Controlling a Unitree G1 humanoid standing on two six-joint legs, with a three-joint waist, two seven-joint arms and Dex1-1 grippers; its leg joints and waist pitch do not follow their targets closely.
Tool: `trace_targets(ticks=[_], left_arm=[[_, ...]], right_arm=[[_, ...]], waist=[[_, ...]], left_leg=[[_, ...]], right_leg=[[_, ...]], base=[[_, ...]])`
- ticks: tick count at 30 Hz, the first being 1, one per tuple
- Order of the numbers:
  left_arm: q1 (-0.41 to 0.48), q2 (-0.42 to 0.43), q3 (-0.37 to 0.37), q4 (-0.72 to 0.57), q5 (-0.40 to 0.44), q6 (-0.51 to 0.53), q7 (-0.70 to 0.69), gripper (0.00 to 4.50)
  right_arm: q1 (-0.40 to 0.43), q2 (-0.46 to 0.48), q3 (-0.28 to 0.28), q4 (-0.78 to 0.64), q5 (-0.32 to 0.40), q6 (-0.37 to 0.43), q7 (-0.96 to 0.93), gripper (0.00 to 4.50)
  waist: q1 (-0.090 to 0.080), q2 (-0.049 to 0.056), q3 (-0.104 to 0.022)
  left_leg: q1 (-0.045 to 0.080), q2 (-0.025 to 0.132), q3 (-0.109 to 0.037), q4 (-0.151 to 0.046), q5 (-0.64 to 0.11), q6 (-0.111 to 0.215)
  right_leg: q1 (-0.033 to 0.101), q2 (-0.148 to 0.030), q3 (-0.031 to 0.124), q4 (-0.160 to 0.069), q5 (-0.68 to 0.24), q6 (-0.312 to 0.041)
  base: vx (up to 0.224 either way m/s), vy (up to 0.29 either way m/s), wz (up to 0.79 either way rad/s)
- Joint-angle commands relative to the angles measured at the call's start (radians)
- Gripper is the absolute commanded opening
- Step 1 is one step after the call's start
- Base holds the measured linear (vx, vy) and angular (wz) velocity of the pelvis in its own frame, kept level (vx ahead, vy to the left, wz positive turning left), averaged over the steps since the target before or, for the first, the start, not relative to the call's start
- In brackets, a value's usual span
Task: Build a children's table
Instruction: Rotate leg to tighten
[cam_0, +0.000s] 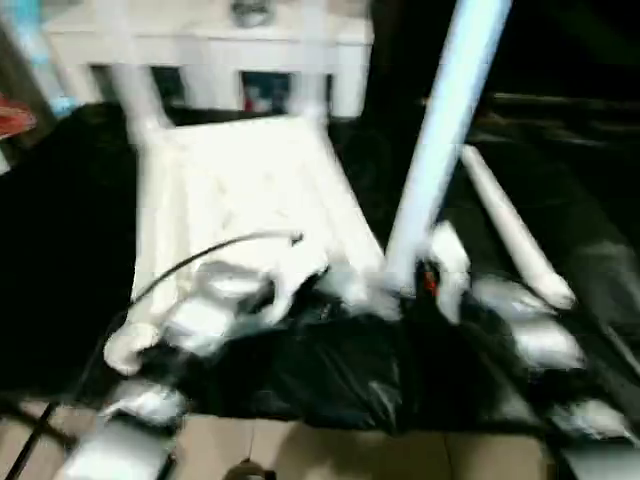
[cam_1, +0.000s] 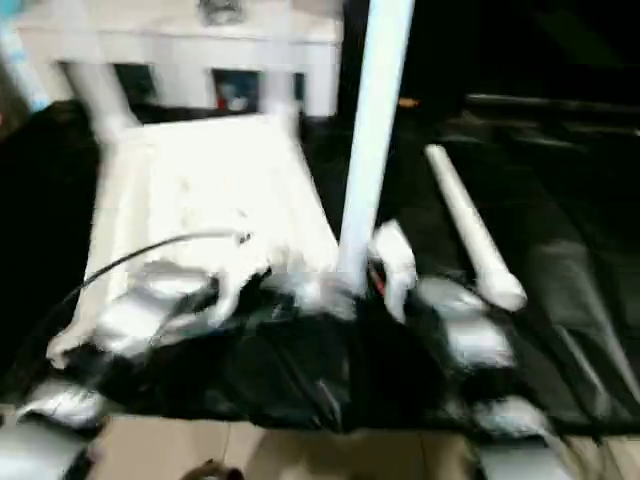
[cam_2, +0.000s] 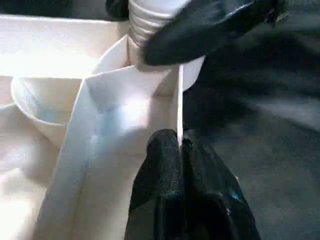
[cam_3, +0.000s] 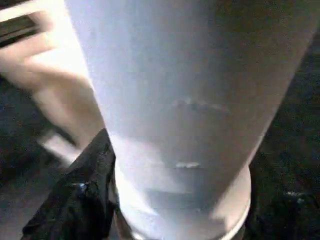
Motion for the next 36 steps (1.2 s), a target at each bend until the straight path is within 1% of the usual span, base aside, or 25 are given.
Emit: trace_targets(ticks=[1,2,3,4,5,6,7,9,10,11,12,16,17,18,19,21,22,23,26,27,28,30,31,33,36], left_arm=[[-0.058,-0.067,0.022,-0.036,-0.043,-0.022,0.043,0.0],[-0.071,-0.095,0.027,-0.011,-0.031,-0.014,0.105,0.0],[-0.075,-0.104,0.027,-0.003,-0.027,-0.014,0.123,0.0],[-0.079,-0.112,0.025,0.006,-0.021,-0.015,0.145,0.0],[-0.079,-0.114,0.024,0.008,-0.02,-0.015,0.148,0.0],[-0.08,-0.12,0.016,0.014,-0.01,-0.022,0.158,0.0],[-0.076,-0.122,0.011,0.012,-0.008,-0.025,0.152,0.0],[-0.072,-0.123,0.006,0.008,-0.009,-0.029,0.138,0.0],[-0.072,-0.124,0.006,0.01,-0.008,-0.032,0.133,0.0],[-0.073,-0.124,0.006,0.013,-0.007,-0.035,0.133,0.0],[-0.073,-0.124,0.006,0.013,-0.007,-0.035,0.133,0.0],[-0.066,-0.107,0.0,0.004,-0.019,-0.059,0.093,0.0],[-0.063,-0.1,-0.002,-0.002,-0.025,-0.066,0.077,0.0],[-0.063,-0.1,-0.002,-0.002,-0.025,-0.066,0.077,0.0],[-0.054,-0.084,-0.007,-0.019,-0.036,-0.075,0.037,0.0],[-0.05,-0.078,-0.01,-0.026,-0.04,-0.081,0.019,0.0],[-0.036,-0.061,-0.017,-0.049,-0.055,-0.091,-0.028,0.0],[-0.026,-0.051,-0.022,-0.067,-0.066,-0.095,-0.061,0.0],[-0.016,-0.039,-0.025,-0.086,-0.079,-0.094,-0.093,0.0],[-0.016,-0.039,-0.025,-0.086,-0.079,-0.094,-0.093,0.0],[-0.003,-0.023,-0.032,-0.112,-0.094,-0.095,-0.135,0.0],[0.01,-0.005,-0.038,-0.136,-0.106,-0.091,-0.171,0.0],[0.02,0.012,-0.043,-0.154,-0.114,-0.087,-0.206,0.0],[0.028,0.029,-0.045,-0.165,-0.119,-0.086,-0.236,0.0],[0.037,0.069,-0.047,-0.17,-0.127,-0.08,-0.307,0.0]], right_arm=[[0.0,0.043,0.019,0.077,-0.03,0.03,-0.1,2.76],[-0.021,0.069,0.013,0.119,-0.035,0.013,-0.16,2.76],[-0.029,0.078,0.012,0.135,-0.039,0.006,-0.183,2.76],[-0.038,0.087,0.011,0.151,-0.045,-0.008,-0.205,2.76],[-0.04,0.088,0.01,0.153,-0.046,-0.01,-0.207,2.76],[-0.048,0.099,0.004,0.166,-0.044,-0.027,-0.215,2.76],[-0.051,0.104,0.0,0.165,-0.04,-0.031,-0.207,3.45],[-0.053,0.109,-0.005,0.16,-0.031,-0.031,-0.19,3.45],[-0.058,0.112,-0.01,0.165,-0.027,-0.032,-0.179,3.66],[-0.063,0.114,-0.013,0.175,-0.025,-0.036,-0.175,3.66],[-0.064,0.115,-0.014,0.176,-0.025,-0.037,-0.175,3.89],[-0.063,0.092,0.006,0.175,-0.033,-0.075,-0.127,4.04],[-0.06,0.082,0.014,0.17,-0.039,-0.087,-0.11,4.3],[-0.06,0.082,0.014,0.17,-0.039,-0.087,-0.11,4.38],[-0.044,0.061,0.022,0.147,-0.037,-0.103,-0.05,4.42],[-0.037,0.052,0.026,0.133,-0.035,-0.109,-0.025,4.42],[-0.014,0.028,0.037,0.093,-0.023,-0.112,0.046,4.42],[0.002,0.011,0.045,0.066,-0.016,-0.115,0.095,4.42],[0.018,-0.007,0.05,0.036,-0.002,-0.109,0.147,4.42],[0.018,-0.007,0.05,0.036,-0.002,-0.109,0.147,4.42],[0.036,-0.028,0.056,0.003,0.013,-0.101,0.204,4.42],[0.055,-0.051,0.062,-0.033,0.03,-0.085,0.258,4.42],[0.073,-0.074,0.07,-0.068,0.042,-0.075,0.31,4.16],[0.091,-0.096,0.082,-0.101,0.052,-0.064,0.361,4.06],[0.128,-0.136,0.11,-0.167,0.063,-0.039,0.458,3.83]], waist=[[-0.001,-0.01,-0.064],[-0.003,-0.012,-0.067],[-0.007,-0.012,-0.067],[-0.004,-0.009,-0.07],[-0.004,-0.009,-0.07],[-0.004,-0.01,-0.07],[-0.003,-0.009,-0.072],[-0.002,-0.008,-0.072],[-0.003,-0.007,-0.072],[-0.003,-0.006,-0.072],[-0.003,-0.006,-0.072],[-0.003,-0.007,-0.069],[-0.003,-0.007,-0.069],[-0.002,-0.007,-0.07],[-0.001,-0.006,-0.07],[-0.001,-0.007,-0.07],[0.0,-0.007,-0.071],[0.005,-0.009,-0.072],[0.011,-0.006,-0.073],[0.01,-0.007,-0.073],[0.01,-0.006,-0.072],[0.016,-0.006,-0.071],[0.021,-0.007,-0.072],[0.026,-0.005,-0.072],[0.032,-0.004,-0.068]], left_leg=[[0.02,0.036,-0.02,-0.077,-0.329,-0.006],[0.022,0.034,-0.019,-0.074,-0.326,0.002],[0.017,0.033,-0.019,-0.073,-0.309,0.01],[0.017,0.034,-0.018,-0.072,-0.295,0.015],[0.019,0.035,-0.016,-0.072,-0.29,0.02],[0.017,0.034,-0.016,-0.071,-0.288,0.023],[0.015,0.036,-0.016,-0.072,-0.278,0.027],[0.015,0.037,-0.016,-0.073,-0.272,0.034],[0.014,0.037,-0.016,-0.073,-0.27,0.036],[0.016,0.038,-0.016,-0.073,-0.275,0.036],[0.017,0.038,-0.015,-0.073,-0.28,0.036],[0.017,0.037,-0.016,-0.074,-0.306,0.034],[0.019,0.038,-0.015,-0.074,-0.307,0.034],[0.018,0.038,-0.015,-0.074,-0.301,0.034],[0.016,0.038,-0.015,-0.074,-0.297,0.035],[0.016,0.04,-0.015,-0.074,-0.296,0.04],[0.016,0.04,-0.015,-0.074,-0.293,0.041],[0.016,0.041,-0.014,-0.073,-0.279,0.055],[0.014,0.044,-0.013,-0.071,-0.248,0.07],[0.014,0.044,-0.013,-0.072,-0.249,0.069],[0.015,0.043,-0.013,-0.072,-0.253,0.066],[0.017,0.044,-0.012,-0.072,-0.261,0.066],[0.017,0.046,-0.013,-0.073,-0.264,0.068],[0.017,0.047,-0.011,-0.072,-0.262,0.071],[0.02,0.047,-0.011,-0.075,-0.285,0.06]], right_leg=[[0.041,-0.069,0.043,-0.095,-0.46,-0.151],[0.041,-0.07,0.044,-0.097,-0.457,-0.15],[0.043,-0.069,0.044,-0.094,-0.437,-0.156],[0.044,-0.069,0.044,-0.093,-0.421,-0.158],[0.042,-0.068,0.045,-0.092,-0.399,-0.166],[0.044,-0.067,0.045,-0.091,-0.389,-0.169],[0.046,-0.066,0.045,-0.087,-0.365,-0.175],[0.047,-0.064,0.046,-0.082,-0.329,-0.187],[0.048,-0.064,0.046,-0.081,-0.318,-0.19],[0.048,-0.064,0.046,-0.08,-0.306,-0.198],[0.047,-0.064,0.046,-0.08,-0.305,-0.202],[0.048,-0.067,0.045,-0.085,-0.353,-0.191],[0.046,-0.066,0.046,-0.086,-0.357,-0.19],[0.046,-0.067,0.046,-0.086,-0.352,-0.191],[0.047,-0.067,0.046,-0.084,-0.343,-0.194],[0.048,-0.066,0.048,-0.082,-0.326,-0.198],[0.048,-0.067,0.048,-0.082,-0.32,-0.201],[0.052,-0.066,0.048,-0.079,-0.297,-0.202],[0.05,-0.065,0.049,-0.072,-0.255,-0.221],[0.05,-0.065,0.049,-0.071,-0.254,-0.224],[0.049,-0.065,0.048,-0.073,-0.26,-0.225],[0.05,-0.063,0.048,-0.075,-0.274,-0.222],[0.051,-0.065,0.049,-0.073,-0.276,-0.218],[0.049,-0.063,0.049,-0.073,-0.275,-0.217],[0.045,-0.062,0.049,-0.077,-0.316,-0.209]], base=[[0.0,0.0,0.0],[0.0,0.0,0.0],[0.0,0.0,0.0],[0.0,0.0,0.0],[0.0,0.0,0.0],[0.0,0.0,0.0],[0.0,0.0,0.0],[0.0,0.0,0.0],[0.0,0.0,0.0],[0.0,0.0,0.0],[0.0,0.0,0.0],[0.0,0.0,0.0],[0.0,0.0,0.0],[0.0,0.0,0.0],[0.0,0.0,0.0],[0.0,0.0,0.0],[0.0,0.0,0.0],[0.0,0.0,0.0],[0.0,0.0,0.0],[0.0,0.0,0.0],[0.0,0.0,0.0],[0.0,0.0,0.0],[0.0,0.0,0.0],[0.0,0.0,0.0],[0.0,0.0,0.0]])
